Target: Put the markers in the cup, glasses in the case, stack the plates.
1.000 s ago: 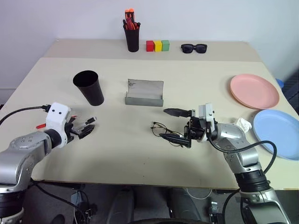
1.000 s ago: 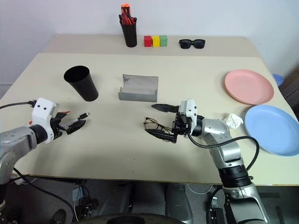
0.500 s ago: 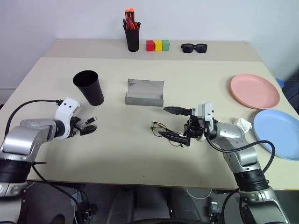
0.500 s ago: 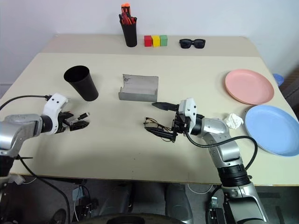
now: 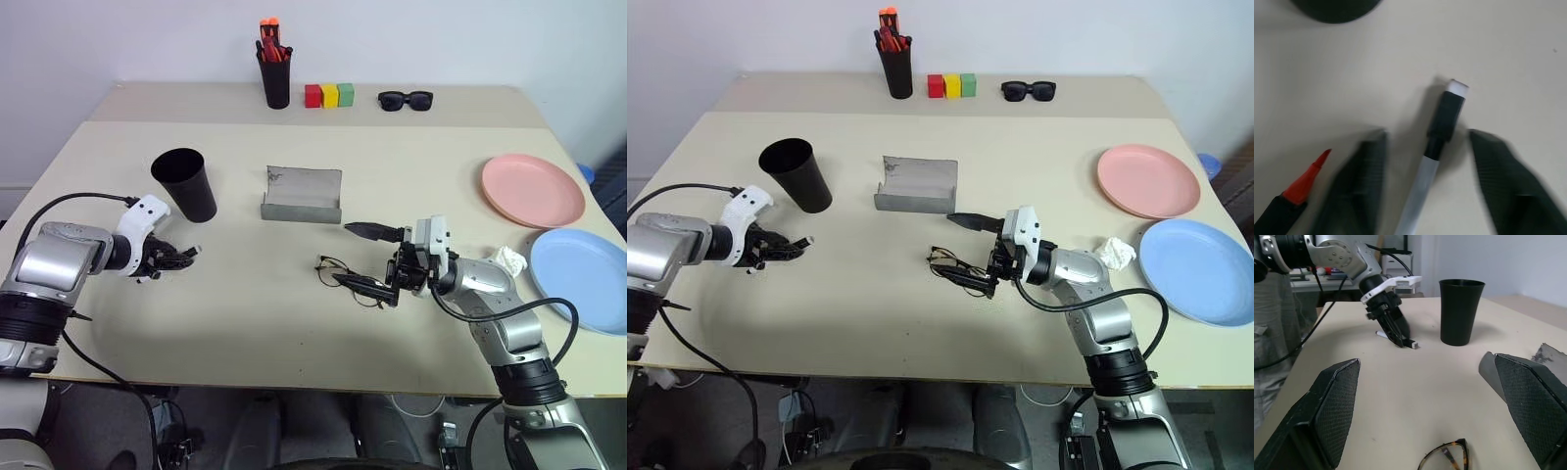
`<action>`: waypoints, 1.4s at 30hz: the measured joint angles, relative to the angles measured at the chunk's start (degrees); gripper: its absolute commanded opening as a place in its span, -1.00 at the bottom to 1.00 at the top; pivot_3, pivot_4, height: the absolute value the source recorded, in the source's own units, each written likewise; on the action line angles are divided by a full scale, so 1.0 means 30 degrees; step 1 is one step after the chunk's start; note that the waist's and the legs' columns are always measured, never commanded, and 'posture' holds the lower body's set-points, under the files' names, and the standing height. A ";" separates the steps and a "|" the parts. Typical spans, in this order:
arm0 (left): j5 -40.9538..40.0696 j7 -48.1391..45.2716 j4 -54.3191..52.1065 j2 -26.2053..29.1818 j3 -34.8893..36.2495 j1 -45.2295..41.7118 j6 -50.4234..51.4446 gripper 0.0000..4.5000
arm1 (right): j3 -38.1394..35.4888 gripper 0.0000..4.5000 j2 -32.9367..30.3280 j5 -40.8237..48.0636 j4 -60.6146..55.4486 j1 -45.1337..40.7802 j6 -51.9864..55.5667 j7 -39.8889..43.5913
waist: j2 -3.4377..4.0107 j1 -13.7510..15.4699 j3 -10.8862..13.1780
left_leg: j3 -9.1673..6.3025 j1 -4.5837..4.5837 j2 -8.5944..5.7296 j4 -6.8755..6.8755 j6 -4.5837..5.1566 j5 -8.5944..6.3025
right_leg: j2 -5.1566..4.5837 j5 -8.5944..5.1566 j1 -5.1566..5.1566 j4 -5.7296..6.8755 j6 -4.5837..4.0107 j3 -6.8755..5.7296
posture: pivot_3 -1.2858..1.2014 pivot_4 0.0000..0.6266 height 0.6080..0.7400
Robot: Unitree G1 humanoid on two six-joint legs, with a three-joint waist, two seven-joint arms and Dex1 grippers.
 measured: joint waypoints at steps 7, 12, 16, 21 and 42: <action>-0.0718 -0.0887 -0.2059 -0.0035 0.0139 0.0466 0.1308 -0.98 | 0.0001 1.00 -0.0003 -0.0027 0.0000 -0.0003 -0.0008 -0.0086 | -0.0005 -0.0027 0.0003 | -0.0002 -0.0013 0.0001 0.0004 0.0000 0.0000 | 0.0000 0.0000 -0.0008 0.0000 0.0001 0.0000 | 0.03 -0.52 1.00; -0.1798 -0.0506 -0.3904 -0.0282 0.2065 0.1176 0.2127 -0.98 | 0.0011 1.00 -0.0003 -0.0036 0.0004 -0.0008 -0.0021 -0.0087 | -0.0001 -0.0146 0.0008 | -0.0006 -0.0014 0.0003 0.0002 0.0000 0.0000 | -0.0004 0.0000 -0.0015 0.0007 0.0000 0.0002 | 0.03 -0.52 1.00; -0.2219 0.3489 -0.7136 -0.5044 0.6938 0.3844 -0.2463 -0.98 | 0.0071 1.00 0.0105 -0.0173 0.0078 -0.0067 -0.0070 -0.0112 | -0.0015 -0.0217 0.0007 | -0.0023 -0.0029 0.0004 0.0015 -0.0004 0.0002 | -0.0034 0.0004 -0.0015 -0.0012 0.0001 -0.0005 | 0.03 -0.52 1.00; -0.2094 0.7283 -0.8871 -0.7991 0.8676 0.4925 -0.5385 -0.98 | 0.0051 1.00 0.0402 -0.0472 0.0434 -0.0079 -0.0505 -0.0224 | -0.0022 -0.0265 0.0009 | -0.0038 -0.0020 -0.0004 0.0029 -0.0022 0.0013 | -0.0024 0.0013 -0.0008 0.0012 0.0000 -0.0009 | 0.03 -0.52 1.00; -0.0290 1.5405 -0.2170 -1.1210 1.2015 0.0617 -1.5903 -0.98 | -0.0824 1.00 0.3712 0.0318 0.4043 -0.2980 -0.1845 -0.0968 | -0.0031 -0.0313 0.0012 | -0.0043 -0.0020 -0.0026 0.0038 -0.0054 0.0032 | -0.0014 0.0047 -0.0001 0.0007 0.0036 -0.0011 | 0.03 -0.52 1.00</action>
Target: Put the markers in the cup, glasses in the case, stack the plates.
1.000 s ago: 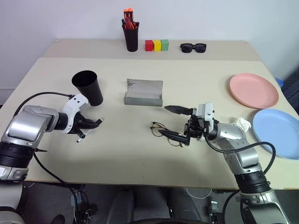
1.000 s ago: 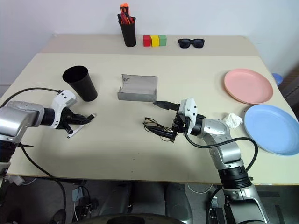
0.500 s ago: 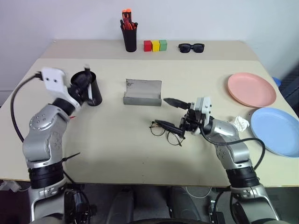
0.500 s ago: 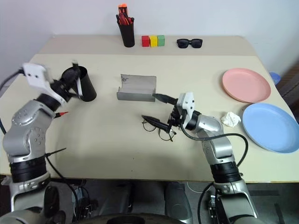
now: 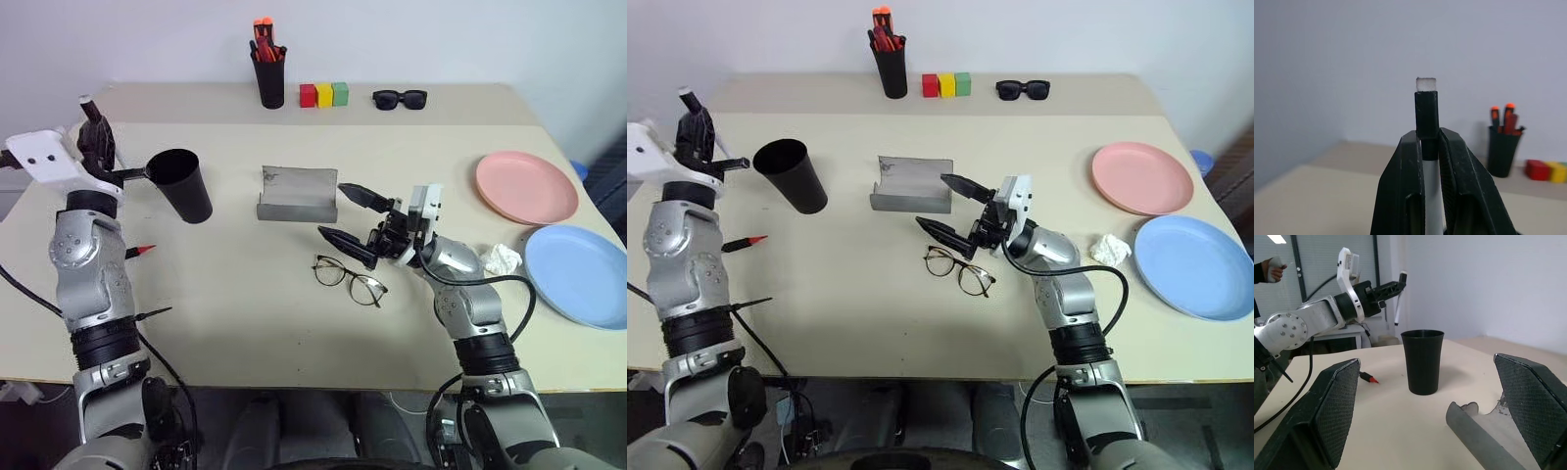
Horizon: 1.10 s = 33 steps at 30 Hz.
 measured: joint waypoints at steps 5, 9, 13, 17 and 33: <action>0.0285 -0.0484 0.1444 0.0200 -0.0874 -0.1355 -0.1686 -0.98 | 0.0101 1.00 0.0191 -0.0192 0.0429 -0.0225 -0.0429 0.0118 | 0.0000 -0.0015 0.0000 | -0.0002 -0.0002 -0.0003 -0.0002 -0.0001 0.0001 | -0.0002 0.0002 -0.0003 -0.0001 0.0004 0.0001 | 0.03 -0.52 1.00; 0.0254 -0.0757 0.2746 0.0177 -0.1281 -0.2227 -0.2282 -0.98 | 0.0095 1.00 0.0190 -0.0325 0.0546 -0.0232 -0.0639 0.0144 | -0.0001 -0.0105 0.0000 | -0.0004 -0.0002 -0.0001 -0.0004 0.0000 0.0001 | 0.0000 0.0002 -0.0010 0.0004 0.0004 0.0000 | 0.03 -0.52 1.00; 0.0277 -0.0895 0.3668 0.0136 -0.1719 -0.2502 -0.2818 -0.98 | 0.0093 1.00 0.0186 -0.0333 0.0572 -0.0231 -0.0683 0.0127 | -0.0001 -0.0131 0.0000 | -0.0004 -0.0002 -0.0001 -0.0010 0.0000 0.0001 | 0.0000 0.0002 -0.0016 0.0005 0.0005 0.0001 | 0.03 -0.52 1.00; 0.0394 -0.0971 0.4521 0.0135 -0.1810 -0.2497 -0.3431 -0.98 | 0.0092 1.00 0.0182 -0.0334 0.0572 -0.0217 -0.0686 0.0097 | 0.0000 -0.0096 0.0000 | -0.0007 -0.0002 -0.0002 -0.0007 0.0000 0.0001 | -0.0001 0.0002 -0.0010 0.0005 0.0005 0.0001 | 0.03 -0.52 1.00; 0.0678 -0.0891 0.5914 -0.0475 -0.2496 -0.1762 -0.4175 -0.98 | 0.0084 1.00 0.0125 -0.0335 0.0571 -0.0176 -0.0685 0.0030 | -0.0001 -0.0091 0.0000 | -0.0014 -0.0005 -0.0003 -0.0006 -0.0001 0.0002 | 0.0001 0.0003 -0.0013 0.0009 0.0006 -0.0001 | 0.03 -0.52 1.00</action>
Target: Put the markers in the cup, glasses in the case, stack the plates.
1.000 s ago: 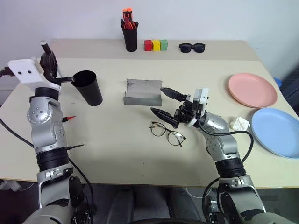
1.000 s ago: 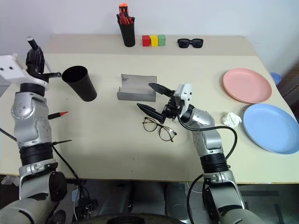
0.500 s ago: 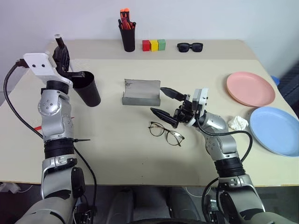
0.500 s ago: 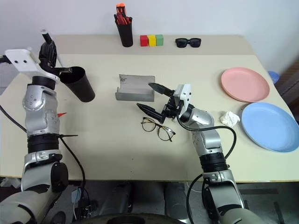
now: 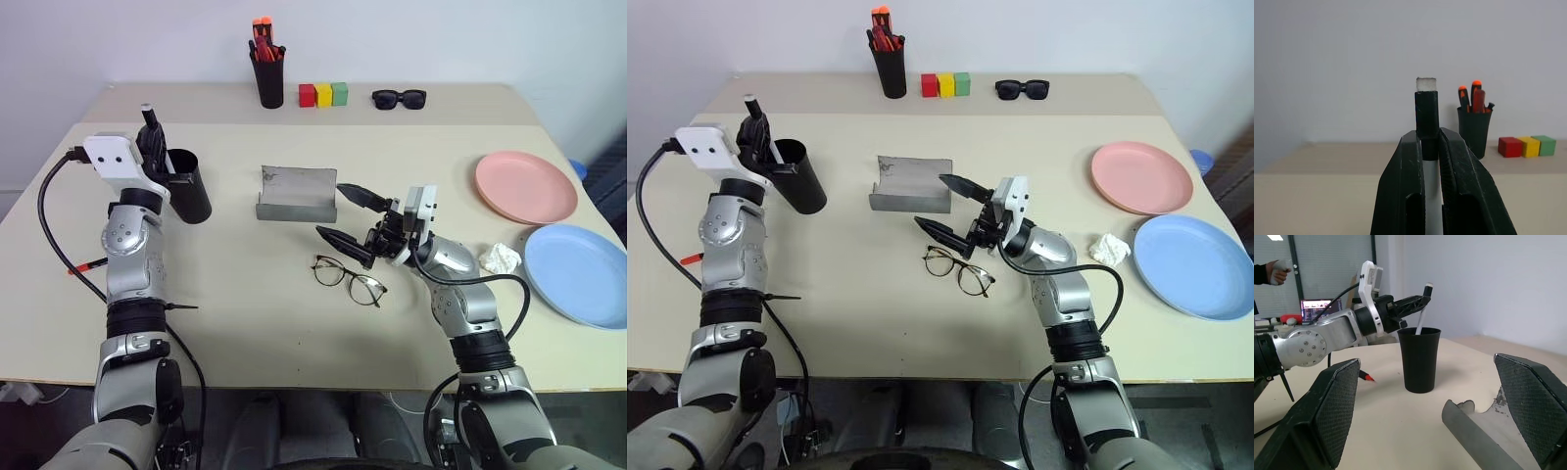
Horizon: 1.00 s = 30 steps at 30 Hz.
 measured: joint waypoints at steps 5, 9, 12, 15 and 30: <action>-0.0001 0.0028 -0.0014 -0.0078 -0.0029 0.0014 0.0002 -0.98 | 0.0000 1.00 -0.0001 -0.0011 0.0001 0.0000 0.0000 -0.0071 | 0.0000 0.0006 0.0000 | -0.0001 0.0000 0.0000 0.0000 0.0000 0.0000 | 0.0000 0.0000 -0.0001 0.0000 0.0000 0.0000 | 0.03 -0.52 1.00; -0.0012 0.0035 -0.0017 -0.0183 -0.0197 0.0023 0.0007 -0.59 | -0.0001 1.00 -0.0013 -0.0022 0.0001 -0.0001 -0.0002 -0.0107 | 0.0000 0.0000 0.0000 | -0.0001 0.0000 0.0000 0.0000 0.0000 0.0000 | 0.0000 0.0000 -0.0001 0.0000 0.0000 0.0000 | 0.03 -0.52 1.00; -0.0015 -0.0006 -0.0023 -0.0391 -0.0460 0.0024 0.0008 -0.01 | -0.0004 1.00 -0.0025 -0.0031 0.0001 -0.0002 -0.0008 -0.0141 | 0.0000 -0.0003 0.0000 | -0.0002 0.0000 0.0000 -0.0001 0.0000 0.0000 | 0.0000 0.0000 -0.0002 0.0001 0.0000 -0.0001 | 0.03 -0.52 1.00; -0.0031 -0.0003 -0.0382 -0.0426 -0.0529 0.0194 0.0045 0.61 | -0.0013 1.00 -0.0039 -0.0050 0.0001 -0.0003 -0.0035 -0.0194 | 0.0000 -0.0032 0.0000 | -0.0001 0.0000 0.0001 -0.0005 0.0000 0.0000 | 0.0000 0.0000 -0.0004 0.0000 0.0000 0.0001 | 0.03 -0.52 1.00; -0.7699 -0.0341 -0.9117 0.4473 0.3941 0.2736 0.9871 0.61 | -0.0256 1.00 -0.0533 -0.0480 0.0566 -0.0056 -0.0412 -0.0294 | 0.0011 -0.0359 0.0007 | -0.0009 0.0000 0.0017 -0.0038 0.0000 0.0000 | 0.0010 -0.0004 -0.0030 0.0020 -0.0003 0.0002 | 0.03 -0.52 1.00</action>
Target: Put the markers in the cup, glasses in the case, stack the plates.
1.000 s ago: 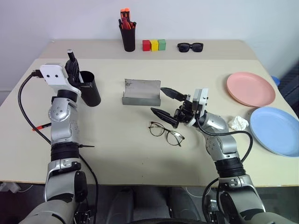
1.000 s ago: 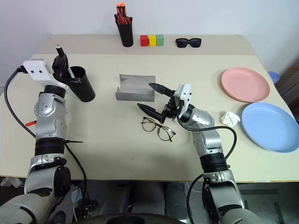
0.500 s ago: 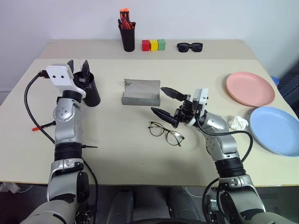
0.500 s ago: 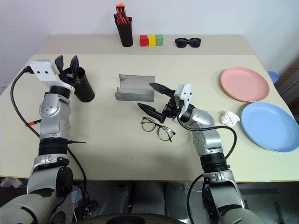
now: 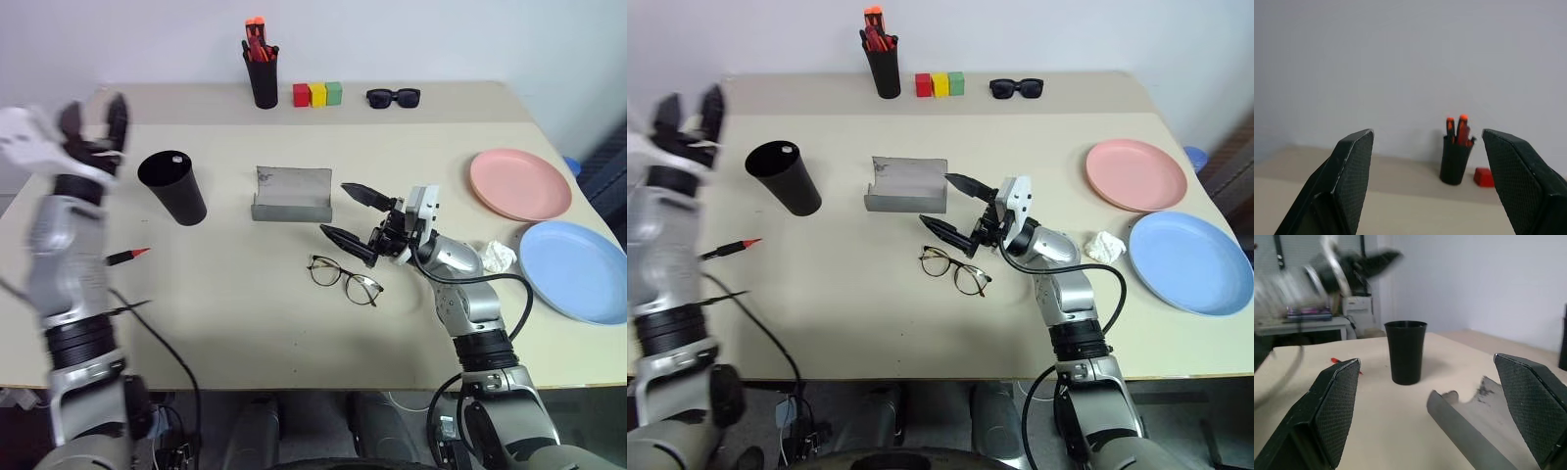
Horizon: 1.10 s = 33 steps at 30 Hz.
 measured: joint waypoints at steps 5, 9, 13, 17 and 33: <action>-0.0825 -0.3127 -0.0537 0.4576 0.1031 0.3232 0.3570 0.61 | -0.0127 1.00 -0.0199 -0.0100 0.0277 -0.0076 0.0016 0.0015 | 0.0012 -0.0057 0.0011 | 0.0002 0.0010 -0.0003 0.0023 -0.0003 0.0002 | 0.0011 -0.0003 0.0027 0.0012 -0.0004 -0.0001 | 0.03 -0.52 1.00; -0.0759 -0.9002 0.0905 0.9002 0.0977 0.5824 0.4743 0.61 | 0.0246 1.00 -0.1147 -0.0164 0.0080 0.0221 0.0692 0.0860 | 0.0016 -0.0084 0.0030 | 0.0008 0.0009 0.0015 -0.0010 -0.0004 0.0002 | 0.0040 -0.0011 0.0020 -0.0007 -0.0018 -0.0001 | 0.03 -0.52 1.00; 0.1437 -1.3564 0.2954 1.2417 -0.1251 0.6106 0.3070 0.61 | 0.1426 1.00 -0.1933 -0.0677 -0.0216 0.0948 0.0811 0.2576 | 0.0088 -0.0037 0.0073 | 0.0027 0.0019 0.0021 -0.0021 -0.0003 0.0002 | 0.0044 -0.0019 0.0024 -0.0021 -0.0029 0.0005 | 0.03 -0.52 1.00; 0.4405 -1.6861 0.5622 1.3163 -0.5611 0.4610 0.0337 0.61 | 0.1845 1.00 -0.1854 -0.0959 -0.0287 0.1038 0.0779 0.2903 | 0.0152 -0.0115 0.0117 | 0.0041 0.0012 0.0048 -0.0025 -0.0003 0.0002 | 0.0070 -0.0018 0.0003 -0.0011 -0.0030 0.0010 | 0.03 -0.52 1.00; 1.6910 -2.0790 1.7165 1.0619 -1.6416 -0.7195 -0.6874 0.61 | 0.2048 1.00 -0.1390 -0.1040 -0.1297 0.1117 0.0825 0.2320 | 0.0044 -0.0191 0.0187 | 0.0027 -0.0025 0.0095 -0.0013 0.0000 0.0003 | 0.0144 -0.0014 -0.0068 0.0063 -0.0030 0.0027 | 0.03 -0.52 1.00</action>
